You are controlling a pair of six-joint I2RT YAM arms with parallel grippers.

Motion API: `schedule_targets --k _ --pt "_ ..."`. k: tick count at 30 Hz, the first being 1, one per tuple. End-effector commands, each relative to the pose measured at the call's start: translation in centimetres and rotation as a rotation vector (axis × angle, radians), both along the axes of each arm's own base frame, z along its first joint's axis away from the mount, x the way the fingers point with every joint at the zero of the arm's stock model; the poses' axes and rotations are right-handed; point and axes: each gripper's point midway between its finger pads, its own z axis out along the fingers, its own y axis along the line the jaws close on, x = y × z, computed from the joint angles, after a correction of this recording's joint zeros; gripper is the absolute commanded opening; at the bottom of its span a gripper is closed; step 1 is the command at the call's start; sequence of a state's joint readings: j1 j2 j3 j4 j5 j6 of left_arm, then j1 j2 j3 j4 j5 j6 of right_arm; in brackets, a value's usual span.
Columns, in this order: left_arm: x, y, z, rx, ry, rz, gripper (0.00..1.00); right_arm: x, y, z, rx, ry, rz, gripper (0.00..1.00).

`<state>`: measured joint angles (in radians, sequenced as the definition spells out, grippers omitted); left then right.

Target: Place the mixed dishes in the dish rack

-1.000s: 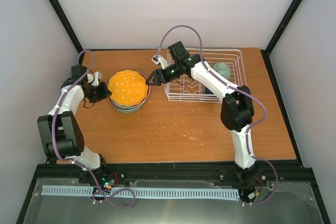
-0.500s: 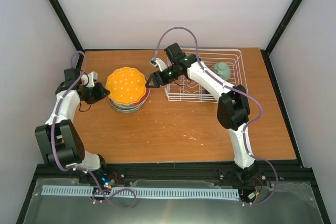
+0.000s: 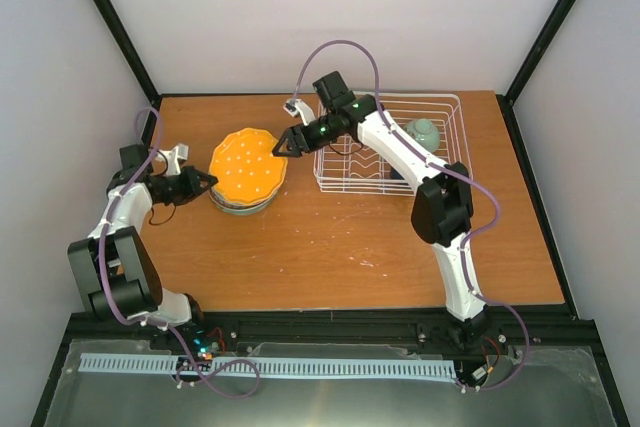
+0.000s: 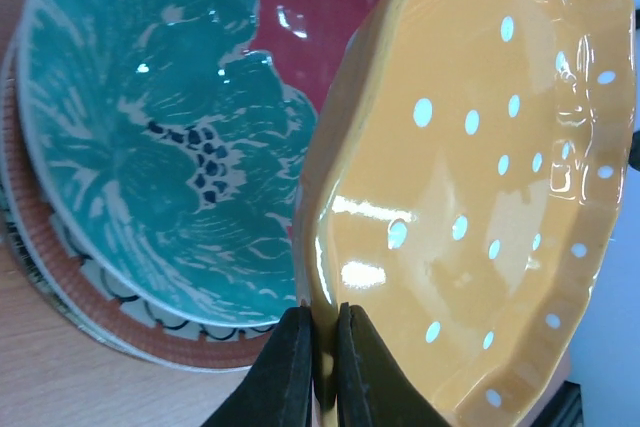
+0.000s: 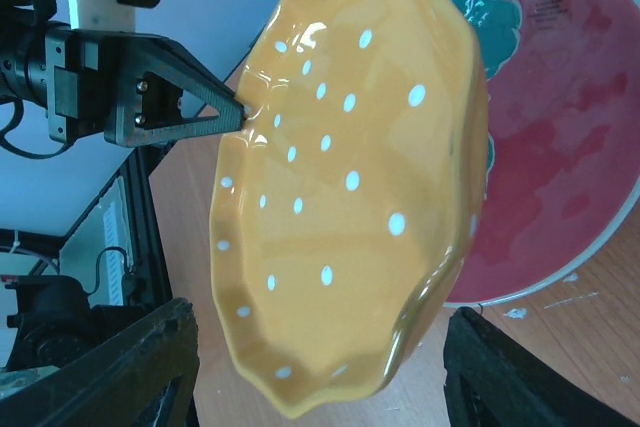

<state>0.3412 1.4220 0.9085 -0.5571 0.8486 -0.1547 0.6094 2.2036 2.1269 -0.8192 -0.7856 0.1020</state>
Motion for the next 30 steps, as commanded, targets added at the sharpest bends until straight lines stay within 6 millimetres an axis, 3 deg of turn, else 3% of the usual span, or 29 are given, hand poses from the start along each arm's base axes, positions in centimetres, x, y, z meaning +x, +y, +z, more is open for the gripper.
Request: schedule_targets --k 1,13,15,20,30 --pt "1.2 -1.5 5.2 -0.128 -0.246 -0.129 0.01 0.1 0.1 -0.1 0.009 0.029 0.004 0.67" --pt "1.5 -1.6 5.9 -0.223 -0.301 -0.183 0.01 -0.1 0.7 -0.2 0.046 0.095 0.020 0.68" --pt "1.7 -1.5 6.0 -0.226 -0.305 -0.186 0.01 0.2 1.1 0.9 0.078 0.085 0.027 0.68" --pt "2.2 -1.3 5.9 -0.222 -0.302 -0.181 0.01 0.2 1.8 1.6 0.118 0.112 0.041 0.67" --pt "2.4 -1.2 6.0 -0.222 -0.300 -0.168 0.01 -1.3 3.2 1.1 0.139 0.170 0.096 0.32"
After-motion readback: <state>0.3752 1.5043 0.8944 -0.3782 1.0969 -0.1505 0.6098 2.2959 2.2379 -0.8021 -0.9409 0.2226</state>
